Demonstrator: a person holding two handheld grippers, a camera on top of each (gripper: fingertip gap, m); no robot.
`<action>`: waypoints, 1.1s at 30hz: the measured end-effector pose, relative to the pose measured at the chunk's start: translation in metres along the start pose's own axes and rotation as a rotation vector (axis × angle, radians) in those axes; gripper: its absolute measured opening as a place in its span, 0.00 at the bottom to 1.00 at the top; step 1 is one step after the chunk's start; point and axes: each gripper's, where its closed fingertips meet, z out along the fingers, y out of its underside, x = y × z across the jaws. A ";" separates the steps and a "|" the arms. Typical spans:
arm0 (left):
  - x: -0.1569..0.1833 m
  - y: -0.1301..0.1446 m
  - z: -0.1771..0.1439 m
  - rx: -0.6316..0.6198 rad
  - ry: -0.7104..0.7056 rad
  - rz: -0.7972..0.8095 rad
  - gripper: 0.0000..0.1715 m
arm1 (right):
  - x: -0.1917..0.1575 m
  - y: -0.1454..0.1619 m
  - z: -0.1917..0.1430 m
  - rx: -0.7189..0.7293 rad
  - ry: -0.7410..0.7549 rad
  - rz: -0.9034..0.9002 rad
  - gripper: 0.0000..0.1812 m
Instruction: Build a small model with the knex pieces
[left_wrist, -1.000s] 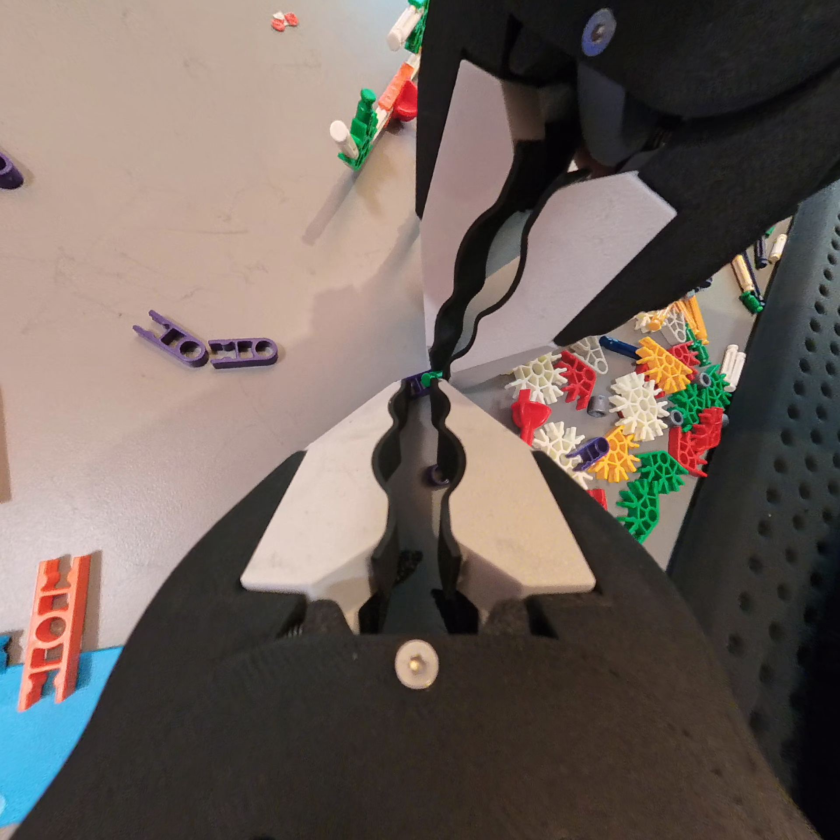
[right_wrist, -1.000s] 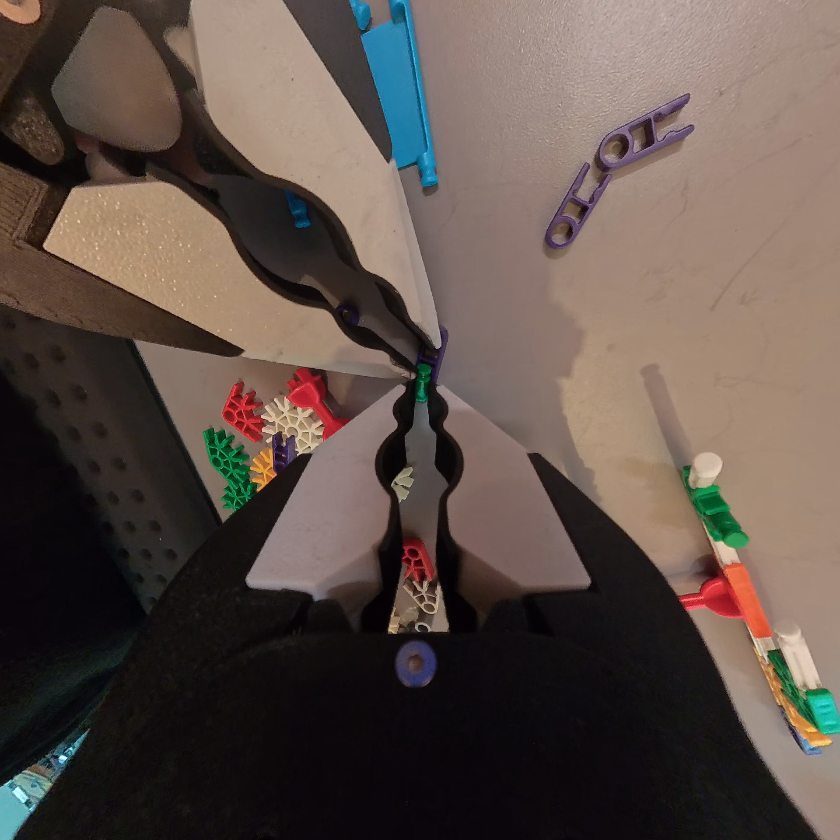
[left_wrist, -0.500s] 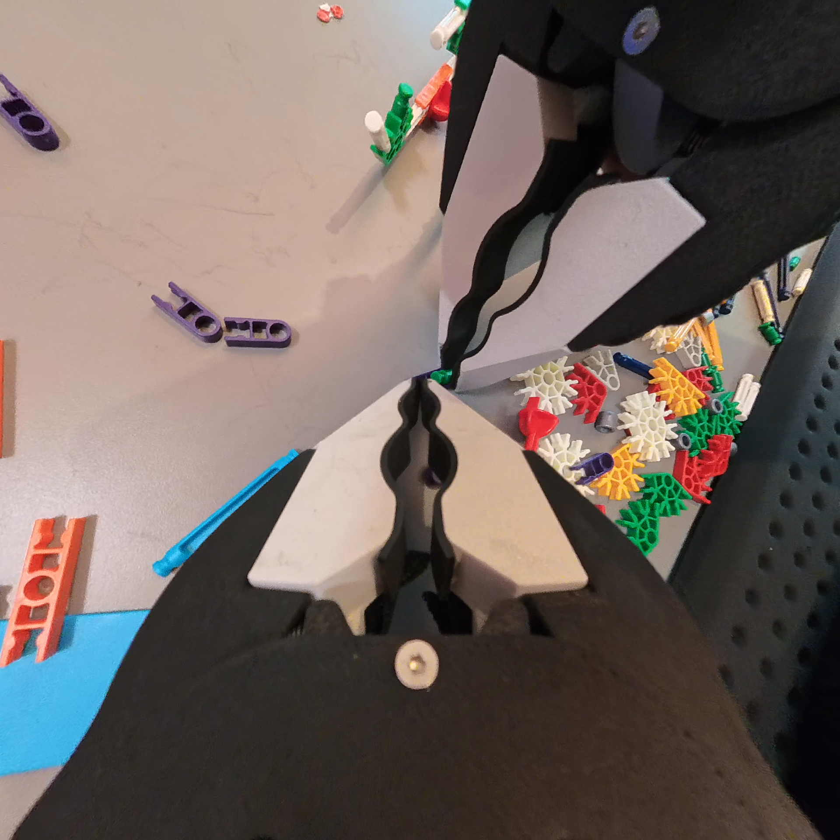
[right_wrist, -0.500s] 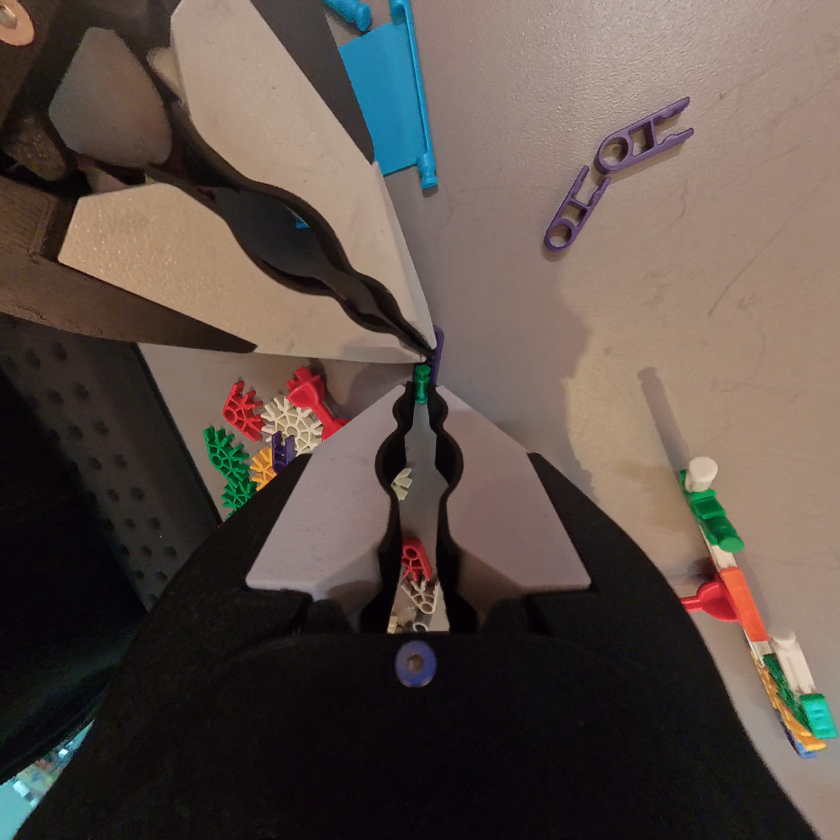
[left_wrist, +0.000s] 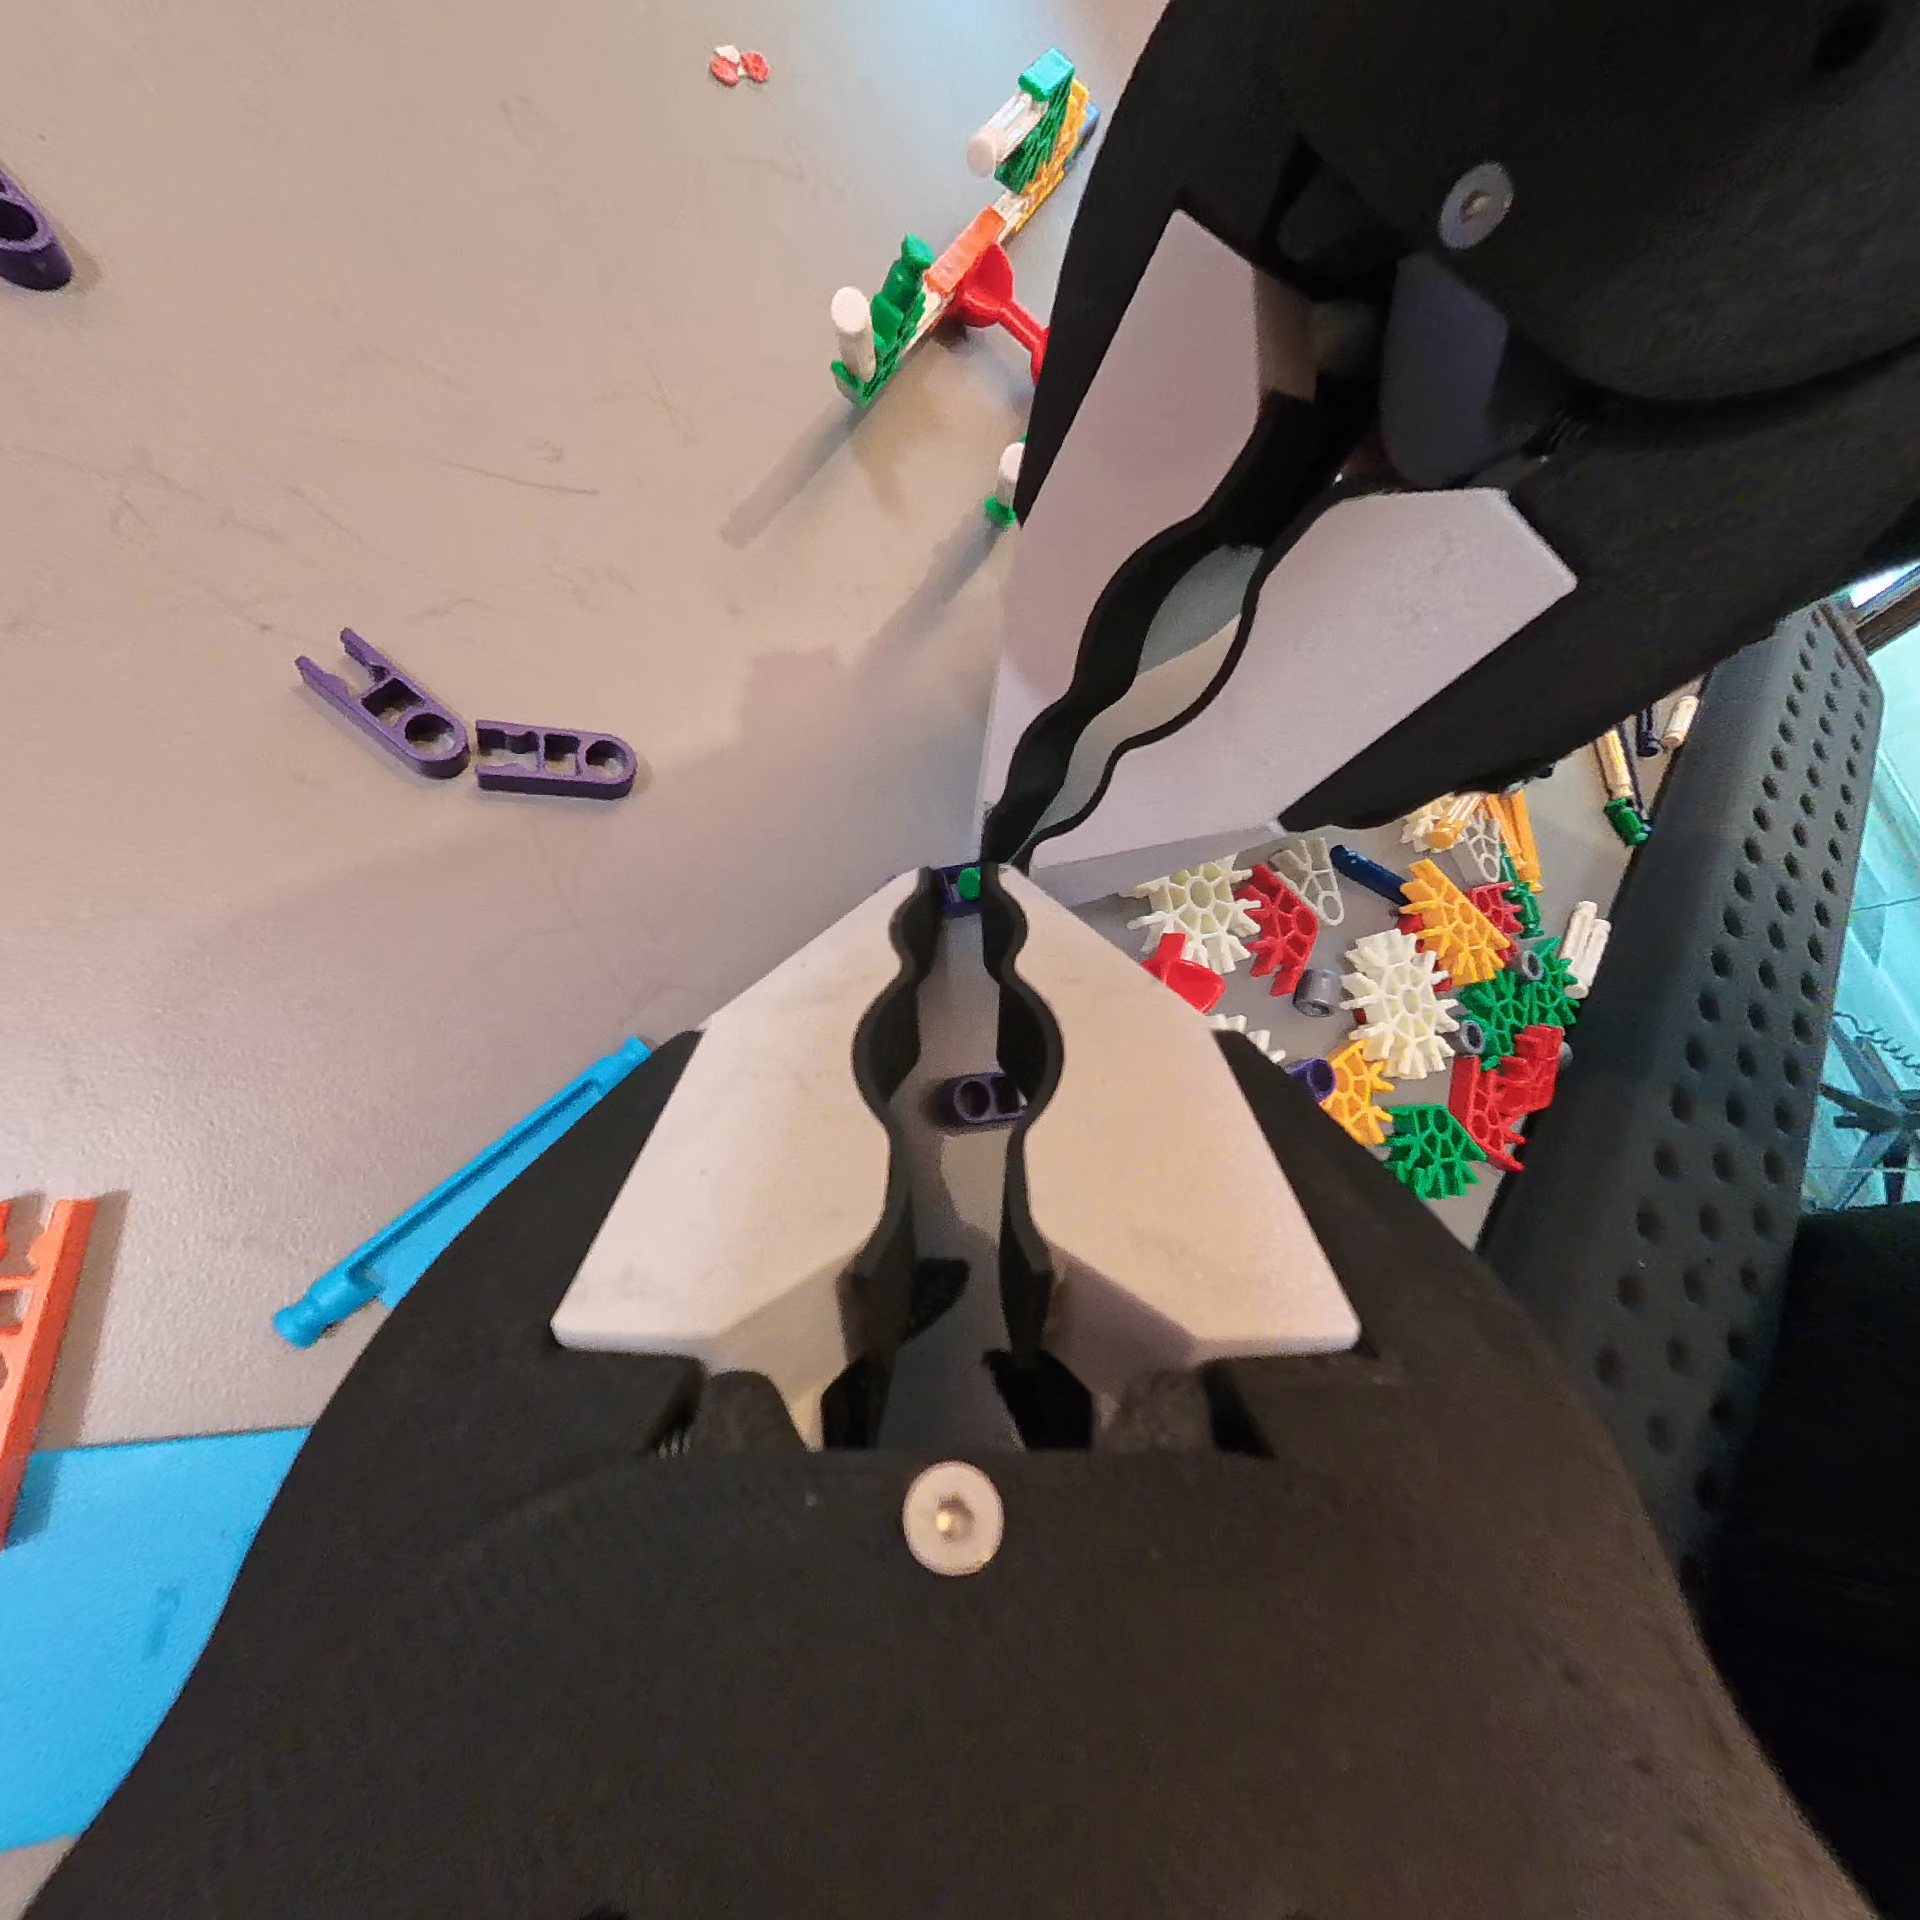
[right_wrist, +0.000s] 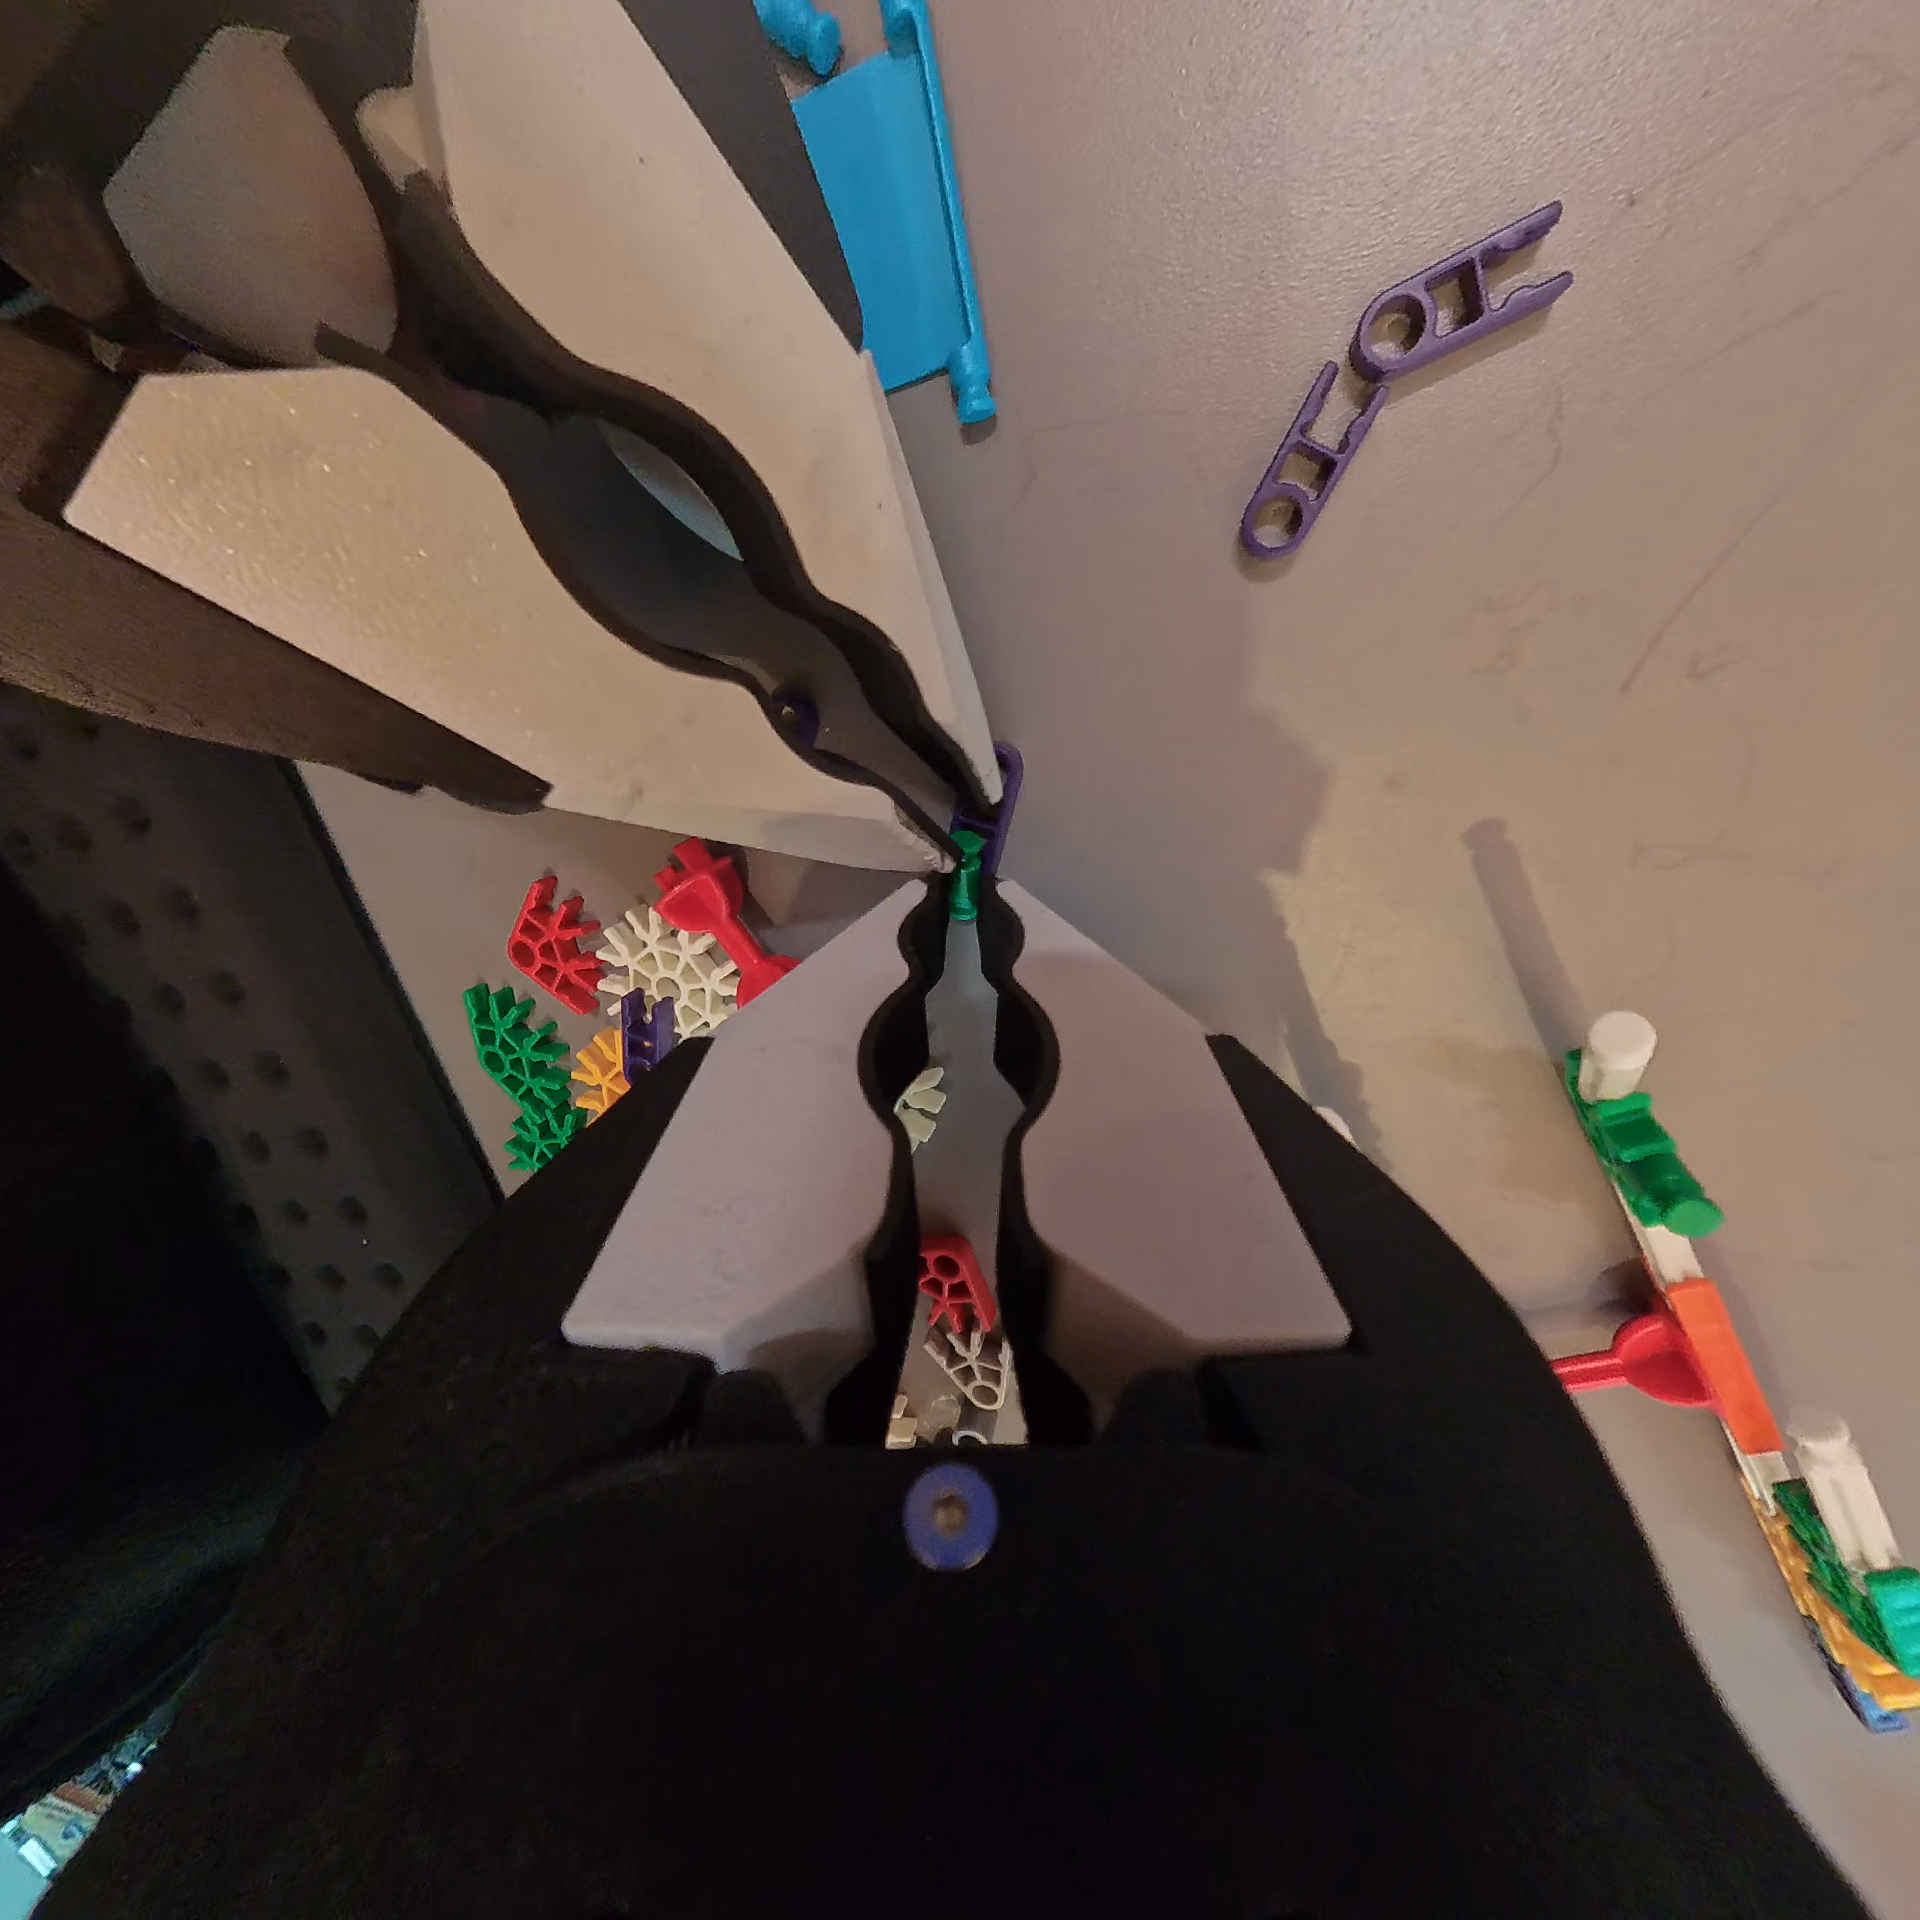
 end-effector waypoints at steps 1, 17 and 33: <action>0.000 -0.001 0.000 0.003 -0.008 0.003 0.03 | 0.000 0.000 0.000 0.001 -0.001 0.000 0.02; -0.010 -0.002 0.003 0.021 -0.174 0.114 0.00 | 0.000 -0.001 0.000 -0.003 -0.025 0.007 0.02; -0.009 -0.009 -0.012 0.041 -0.084 0.047 0.00 | -0.001 0.000 0.000 -0.013 -0.031 -0.010 0.02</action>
